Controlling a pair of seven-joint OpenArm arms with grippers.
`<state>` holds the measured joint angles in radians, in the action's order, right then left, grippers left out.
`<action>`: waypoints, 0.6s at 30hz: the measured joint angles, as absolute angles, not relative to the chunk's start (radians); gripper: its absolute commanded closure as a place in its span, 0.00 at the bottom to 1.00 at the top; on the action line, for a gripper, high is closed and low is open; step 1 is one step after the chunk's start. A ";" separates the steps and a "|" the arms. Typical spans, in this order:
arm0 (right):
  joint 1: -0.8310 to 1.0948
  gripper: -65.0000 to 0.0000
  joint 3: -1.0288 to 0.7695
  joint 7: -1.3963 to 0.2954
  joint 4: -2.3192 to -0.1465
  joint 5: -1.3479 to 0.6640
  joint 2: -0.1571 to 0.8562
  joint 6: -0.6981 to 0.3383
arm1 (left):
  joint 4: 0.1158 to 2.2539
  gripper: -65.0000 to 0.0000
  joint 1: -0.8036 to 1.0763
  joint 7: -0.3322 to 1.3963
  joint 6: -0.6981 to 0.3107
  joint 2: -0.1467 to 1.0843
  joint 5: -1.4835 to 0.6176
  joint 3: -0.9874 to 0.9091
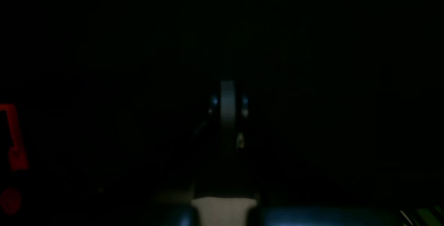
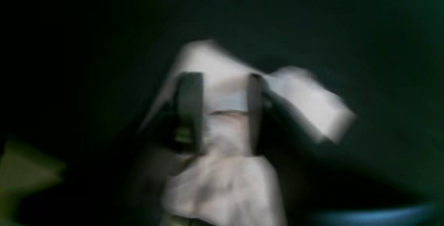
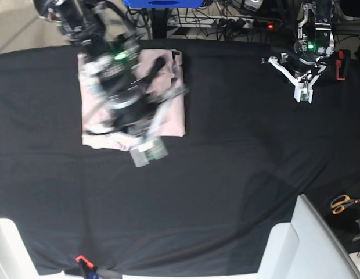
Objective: Fold the T-shirt properly
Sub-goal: 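Press and smooth the top of the bundle with the right gripper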
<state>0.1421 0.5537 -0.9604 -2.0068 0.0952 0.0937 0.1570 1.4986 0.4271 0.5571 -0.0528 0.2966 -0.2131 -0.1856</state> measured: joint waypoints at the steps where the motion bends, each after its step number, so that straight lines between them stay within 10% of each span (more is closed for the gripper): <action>1: 0.156 0.99 0.487 -0.969 -1.996 0.081 0.090 0.155 | 1.499 1.00 0.427 0.557 -0.052 0.297 -0.213 -0.186; 18: 0.188 1.00 0.287 -0.840 -1.596 -0.011 0.036 0.149 | 1.498 1.00 0.427 0.558 -0.053 0.297 -0.212 -0.178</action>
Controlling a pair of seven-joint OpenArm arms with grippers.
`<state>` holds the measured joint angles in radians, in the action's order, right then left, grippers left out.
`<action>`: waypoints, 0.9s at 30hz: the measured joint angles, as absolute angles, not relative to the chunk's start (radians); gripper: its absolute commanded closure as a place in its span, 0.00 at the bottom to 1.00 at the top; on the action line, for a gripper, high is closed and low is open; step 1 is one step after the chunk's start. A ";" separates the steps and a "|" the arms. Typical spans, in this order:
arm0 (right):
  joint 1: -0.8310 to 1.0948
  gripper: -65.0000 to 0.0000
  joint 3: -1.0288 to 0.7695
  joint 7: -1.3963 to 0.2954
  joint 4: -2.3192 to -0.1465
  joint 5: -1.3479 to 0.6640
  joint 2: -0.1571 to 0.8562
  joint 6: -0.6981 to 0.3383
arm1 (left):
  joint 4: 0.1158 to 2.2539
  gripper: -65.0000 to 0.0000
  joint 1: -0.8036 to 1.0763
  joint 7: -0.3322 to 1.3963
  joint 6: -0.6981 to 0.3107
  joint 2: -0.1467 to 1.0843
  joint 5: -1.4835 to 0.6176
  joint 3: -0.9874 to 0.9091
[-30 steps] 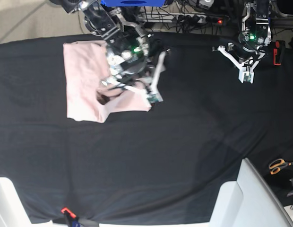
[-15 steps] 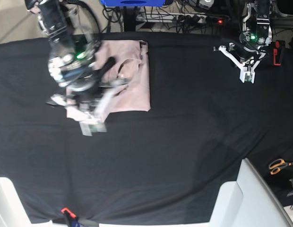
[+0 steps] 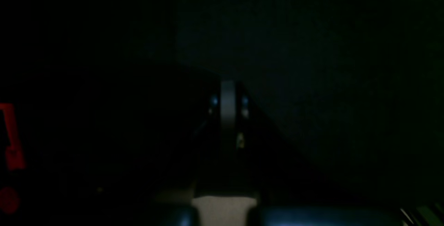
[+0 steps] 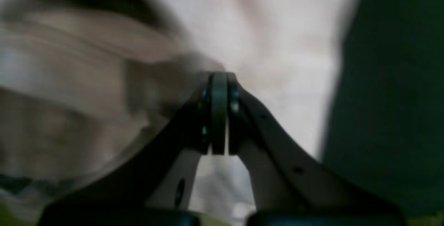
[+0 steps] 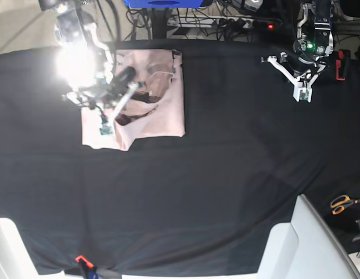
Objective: Fold the T-shirt properly
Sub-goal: 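Press and smooth the top of the bundle with the right gripper, then raise the right gripper off the bundle and move the left gripper toward it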
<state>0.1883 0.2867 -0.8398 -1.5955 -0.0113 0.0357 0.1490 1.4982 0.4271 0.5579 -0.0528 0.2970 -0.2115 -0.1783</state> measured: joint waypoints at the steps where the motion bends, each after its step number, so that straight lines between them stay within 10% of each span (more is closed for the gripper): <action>1: 0.171 1.00 0.307 -0.839 -1.589 -0.034 0.039 0.150 | 1.498 1.00 0.427 0.557 -0.052 0.297 -0.211 -0.179; 27: 0.276 1.00 0.471 -0.961 -1.740 -0.047 0.078 0.150 | 1.504 1.00 0.402 0.557 -0.052 0.266 -0.220 -0.182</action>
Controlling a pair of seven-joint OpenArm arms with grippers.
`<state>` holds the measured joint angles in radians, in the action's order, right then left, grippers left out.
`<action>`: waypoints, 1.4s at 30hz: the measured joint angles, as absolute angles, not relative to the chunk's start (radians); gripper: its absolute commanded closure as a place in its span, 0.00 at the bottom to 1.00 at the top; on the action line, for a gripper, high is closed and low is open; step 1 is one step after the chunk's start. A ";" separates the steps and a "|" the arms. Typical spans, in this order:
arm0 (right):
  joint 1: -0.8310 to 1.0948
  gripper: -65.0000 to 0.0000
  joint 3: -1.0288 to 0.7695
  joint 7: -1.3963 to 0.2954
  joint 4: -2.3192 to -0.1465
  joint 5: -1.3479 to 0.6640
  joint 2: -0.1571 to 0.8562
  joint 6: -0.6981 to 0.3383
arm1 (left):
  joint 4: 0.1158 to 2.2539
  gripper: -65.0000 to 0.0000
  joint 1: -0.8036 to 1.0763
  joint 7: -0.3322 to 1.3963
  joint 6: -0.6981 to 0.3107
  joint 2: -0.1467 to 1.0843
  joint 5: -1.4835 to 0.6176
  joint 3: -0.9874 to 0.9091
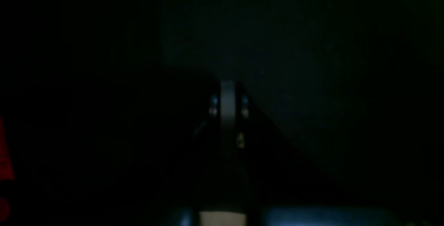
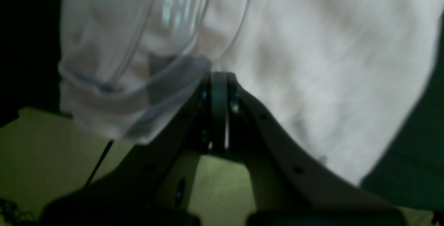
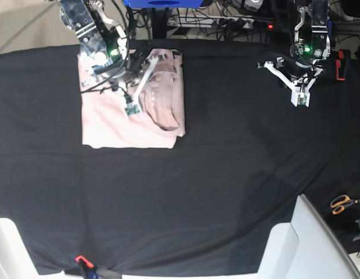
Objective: Fold the T-shirt properly
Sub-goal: 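Raise the right gripper off the bundle and move the left gripper toward it, then grasp the collar edge of the pink bundle with the left gripper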
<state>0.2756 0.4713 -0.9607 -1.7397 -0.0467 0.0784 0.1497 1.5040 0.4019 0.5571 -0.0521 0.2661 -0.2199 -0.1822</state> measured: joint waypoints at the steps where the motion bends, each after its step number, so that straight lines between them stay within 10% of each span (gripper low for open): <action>1: 0.279 1.00 0.471 -0.944 -1.740 -0.052 0.072 0.150 | 1.504 1.00 0.398 0.558 -0.052 0.266 -0.221 -0.179; 19: 0.334 0.99 0.461 -0.958 -1.834 -0.228 0.077 0.161 | 1.536 1.00 0.319 0.567 -0.052 0.136 -0.217 -0.173; 28: 0.343 0.99 0.103 -0.974 -1.909 -0.223 0.092 0.160 | 1.645 0.00 0.318 0.681 -0.188 0.184 -0.598 -0.083; 36: 0.348 0.99 0.043 -0.911 -1.909 -0.231 0.133 0.157 | 1.504 0.00 0.284 0.685 -0.563 0.213 -0.848 -0.066; 42: 0.358 0.99 0.043 -0.901 -1.909 -0.233 0.130 0.157 | 1.368 0.00 0.216 0.686 -0.595 0.204 -0.846 0.091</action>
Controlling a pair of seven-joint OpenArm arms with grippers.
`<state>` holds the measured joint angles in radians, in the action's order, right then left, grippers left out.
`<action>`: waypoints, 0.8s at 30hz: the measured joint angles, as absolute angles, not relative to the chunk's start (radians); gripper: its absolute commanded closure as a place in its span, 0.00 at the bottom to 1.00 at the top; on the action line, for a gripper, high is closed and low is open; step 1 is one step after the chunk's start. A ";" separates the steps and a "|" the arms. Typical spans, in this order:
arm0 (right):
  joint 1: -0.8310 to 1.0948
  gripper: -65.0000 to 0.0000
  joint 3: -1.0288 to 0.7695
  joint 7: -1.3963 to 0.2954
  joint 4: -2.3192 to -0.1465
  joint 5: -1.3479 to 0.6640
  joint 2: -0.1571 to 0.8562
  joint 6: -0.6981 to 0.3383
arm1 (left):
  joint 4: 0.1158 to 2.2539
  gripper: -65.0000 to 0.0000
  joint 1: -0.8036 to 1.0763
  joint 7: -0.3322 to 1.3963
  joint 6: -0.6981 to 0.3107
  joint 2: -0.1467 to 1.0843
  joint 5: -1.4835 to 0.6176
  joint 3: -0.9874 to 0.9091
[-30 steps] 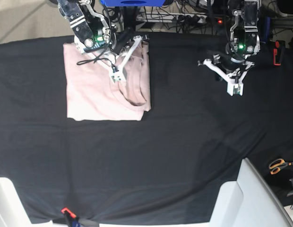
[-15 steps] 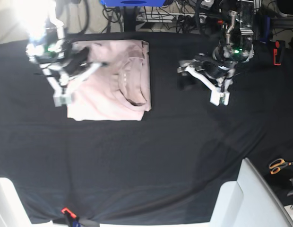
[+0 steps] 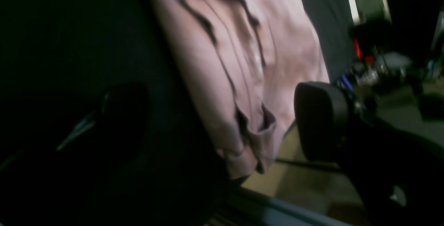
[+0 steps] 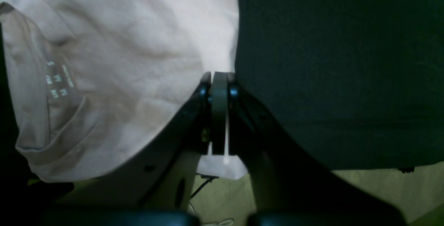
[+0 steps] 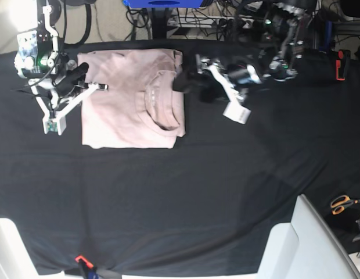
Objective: Fold the T-shirt properly
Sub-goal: 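Grasp the collar edge of the pink bundle with the left gripper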
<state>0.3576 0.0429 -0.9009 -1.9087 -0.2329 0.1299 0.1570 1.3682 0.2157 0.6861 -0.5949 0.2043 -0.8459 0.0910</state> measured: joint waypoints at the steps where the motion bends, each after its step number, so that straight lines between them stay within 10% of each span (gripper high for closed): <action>1: 0.358 0.99 0.043 -0.900 -1.909 -0.233 0.131 0.157 | 1.343 0.00 0.205 0.685 -0.594 0.197 -0.848 0.108; 19: 0.358 0.99 0.039 -0.901 -1.908 -0.233 0.132 0.157 | 1.100 0.00 0.069 0.635 -0.629 0.057 -0.746 0.129; 24: 0.358 0.99 0.039 -0.901 -1.908 -0.233 0.132 0.157 | 1.055 0.46 0.065 0.621 -0.626 0.019 -0.698 0.119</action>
<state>0.3584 0.0391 -0.9009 -1.9079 -0.2325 0.1322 0.1570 1.0546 0.0647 0.6209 -0.6258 0.0189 -0.6979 0.1192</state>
